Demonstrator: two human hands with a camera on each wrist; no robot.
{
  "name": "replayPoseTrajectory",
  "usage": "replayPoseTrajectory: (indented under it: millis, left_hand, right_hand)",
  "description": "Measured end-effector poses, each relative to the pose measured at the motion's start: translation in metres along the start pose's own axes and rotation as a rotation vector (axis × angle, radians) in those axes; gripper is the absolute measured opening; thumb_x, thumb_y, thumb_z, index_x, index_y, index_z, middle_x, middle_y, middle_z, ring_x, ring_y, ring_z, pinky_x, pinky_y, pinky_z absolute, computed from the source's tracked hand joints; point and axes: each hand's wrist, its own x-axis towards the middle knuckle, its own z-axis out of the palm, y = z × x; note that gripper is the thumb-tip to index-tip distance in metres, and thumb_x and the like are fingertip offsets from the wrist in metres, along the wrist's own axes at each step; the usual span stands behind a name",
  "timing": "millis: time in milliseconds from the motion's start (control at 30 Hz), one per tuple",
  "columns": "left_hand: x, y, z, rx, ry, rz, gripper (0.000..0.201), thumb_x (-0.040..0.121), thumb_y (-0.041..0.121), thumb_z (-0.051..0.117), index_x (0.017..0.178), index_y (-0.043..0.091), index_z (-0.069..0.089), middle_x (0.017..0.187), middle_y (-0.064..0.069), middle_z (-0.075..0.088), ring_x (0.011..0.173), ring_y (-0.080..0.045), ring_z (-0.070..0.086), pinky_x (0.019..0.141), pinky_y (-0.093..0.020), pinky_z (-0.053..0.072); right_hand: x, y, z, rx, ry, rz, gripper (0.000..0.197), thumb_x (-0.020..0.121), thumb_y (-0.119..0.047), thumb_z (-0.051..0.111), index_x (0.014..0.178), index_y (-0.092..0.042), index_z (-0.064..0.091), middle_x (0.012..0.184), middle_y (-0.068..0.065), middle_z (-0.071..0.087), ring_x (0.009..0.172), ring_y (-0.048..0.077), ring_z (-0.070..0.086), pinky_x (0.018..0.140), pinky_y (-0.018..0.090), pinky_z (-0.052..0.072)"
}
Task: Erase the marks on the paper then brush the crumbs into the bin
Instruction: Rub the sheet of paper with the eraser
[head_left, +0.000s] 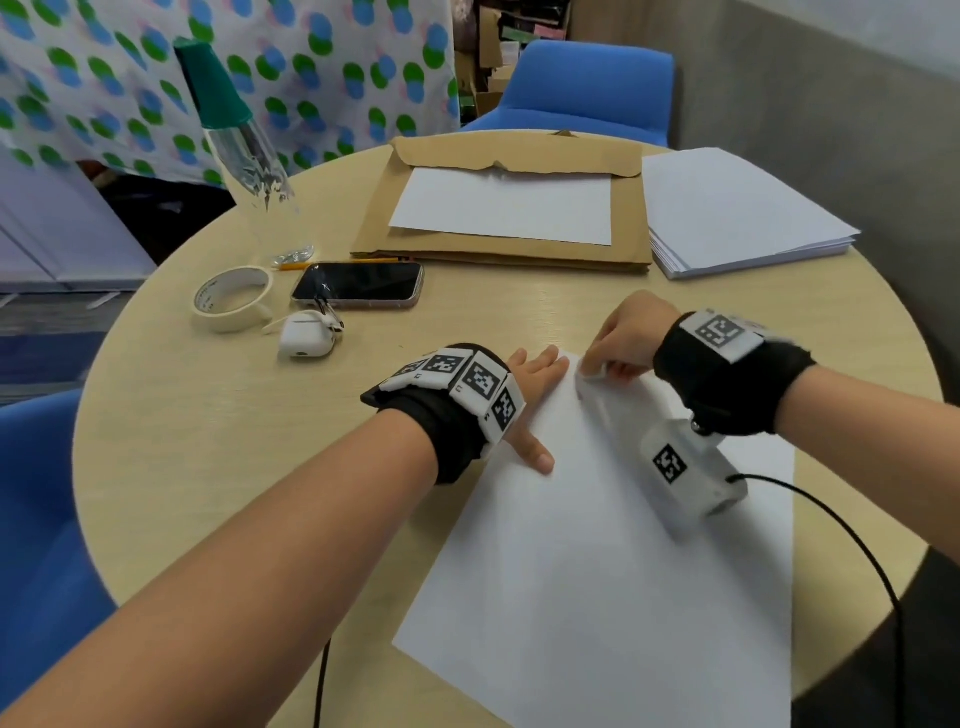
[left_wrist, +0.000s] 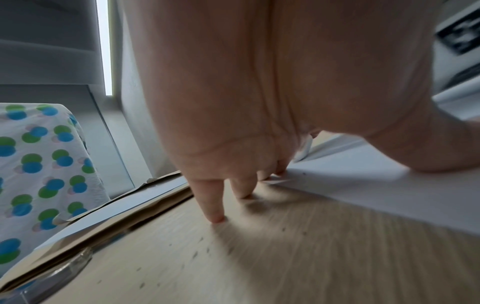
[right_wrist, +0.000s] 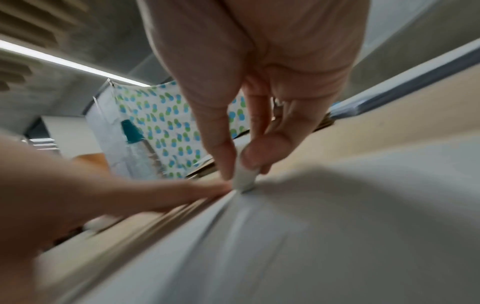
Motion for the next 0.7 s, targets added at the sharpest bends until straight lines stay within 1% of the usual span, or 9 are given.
replayPoseTrajectory:
  millis: [67, 133, 167, 233, 333, 400, 500, 567, 700]
  left_hand:
    - [0.000, 0.001, -0.001, 0.002, -0.003, -0.004, 0.120, 0.071, 0.048, 0.074, 0.149, 0.017, -0.012, 0.157, -0.001, -0.017, 0.145, -0.031, -0.009, 0.115, -0.050, 0.007]
    - [0.001, 0.000, -0.001, 0.008, -0.013, -0.005, 0.121, 0.071, 0.048, 0.074, 0.149, 0.018, -0.013, 0.157, -0.002, -0.017, 0.145, -0.033, -0.009, 0.115, -0.051, 0.008]
    - [0.001, 0.000, -0.001, 0.013, -0.018, -0.005, 0.121, 0.071, 0.048, 0.074, 0.149, 0.017, -0.013, 0.157, -0.002, -0.017, 0.145, -0.033, -0.009, 0.115, -0.050, 0.008]
    - [0.001, 0.001, -0.001, 0.014, -0.024, -0.007, 0.120, 0.072, 0.048, 0.073, 0.149, 0.016, -0.013, 0.157, -0.002, -0.017, 0.145, -0.033, -0.009, 0.115, -0.048, 0.008]
    - [-0.001, 0.003, -0.002, 0.000, -0.016, -0.011, 0.118, 0.073, 0.046, 0.073, 0.149, 0.015, -0.012, 0.157, -0.001, -0.017, 0.145, -0.030, -0.010, 0.116, -0.045, 0.007]
    - [-0.002, 0.004, -0.003, -0.003, -0.013, -0.014, 0.118, 0.073, 0.045, 0.074, 0.149, 0.015, -0.012, 0.157, -0.001, -0.017, 0.145, -0.030, -0.010, 0.116, -0.046, 0.006]
    - [-0.001, 0.003, -0.003, -0.008, -0.021, -0.016, 0.119, 0.072, 0.046, 0.074, 0.149, 0.016, -0.012, 0.157, -0.002, -0.017, 0.145, -0.032, -0.010, 0.116, -0.047, 0.006]
    - [-0.001, 0.003, -0.002, -0.005, -0.023, -0.018, 0.119, 0.073, 0.047, 0.073, 0.149, 0.015, -0.013, 0.157, -0.002, -0.018, 0.145, -0.032, -0.010, 0.116, -0.046, 0.006]
    - [-0.002, 0.004, -0.003, 0.006, -0.020, -0.024, 0.118, 0.073, 0.048, 0.072, 0.149, 0.015, -0.012, 0.157, -0.001, -0.017, 0.145, -0.029, -0.009, 0.116, -0.044, 0.006]
  right_hand:
    - [-0.008, 0.001, 0.008, -0.016, -0.010, -0.032, 0.017, 0.068, -0.012, 0.077, 0.081, -0.003, 0.071, 0.070, 0.007, 0.068, 0.066, 0.019, 0.066, 0.074, 0.031, 0.057]
    - [-0.025, 0.001, 0.021, -0.015, -0.116, -0.055, 0.010, 0.068, -0.009, 0.076, 0.072, -0.008, 0.067, 0.061, 0.004, 0.065, 0.054, 0.013, 0.060, 0.063, 0.025, 0.053]
    - [-0.031, 0.002, 0.023, -0.002, -0.175, -0.055, 0.011, 0.068, -0.009, 0.077, 0.068, -0.009, 0.066, 0.058, 0.004, 0.064, 0.050, 0.012, 0.058, 0.061, 0.025, 0.053]
    - [-0.025, 0.003, 0.016, 0.015, -0.164, -0.018, 0.011, 0.066, -0.010, 0.079, 0.067, -0.008, 0.068, 0.060, 0.004, 0.065, 0.053, 0.014, 0.060, 0.068, 0.029, 0.055]
    - [-0.002, 0.006, -0.002, 0.084, 0.007, 0.018, 0.014, 0.064, -0.013, 0.080, 0.072, -0.005, 0.072, 0.065, 0.006, 0.068, 0.065, 0.020, 0.063, 0.081, 0.036, 0.057]
    - [-0.003, 0.007, 0.001, 0.091, 0.017, 0.004, 0.012, 0.066, -0.011, 0.079, 0.072, -0.006, 0.070, 0.064, 0.007, 0.068, 0.063, 0.020, 0.063, 0.080, 0.037, 0.058]
    - [-0.023, 0.009, 0.017, 0.067, -0.127, -0.042, 0.011, 0.068, -0.008, 0.077, 0.069, -0.010, 0.066, 0.062, 0.006, 0.065, 0.056, 0.017, 0.059, 0.071, 0.031, 0.055]
    - [-0.026, 0.010, 0.016, 0.064, -0.192, -0.019, 0.011, 0.067, -0.010, 0.079, 0.070, -0.007, 0.069, 0.060, 0.006, 0.064, 0.056, 0.018, 0.058, 0.071, 0.032, 0.055]
    - [0.001, 0.012, -0.002, 0.133, -0.011, 0.014, 0.018, 0.062, -0.014, 0.081, 0.073, -0.003, 0.072, 0.066, 0.010, 0.067, 0.068, 0.025, 0.063, 0.083, 0.043, 0.057]
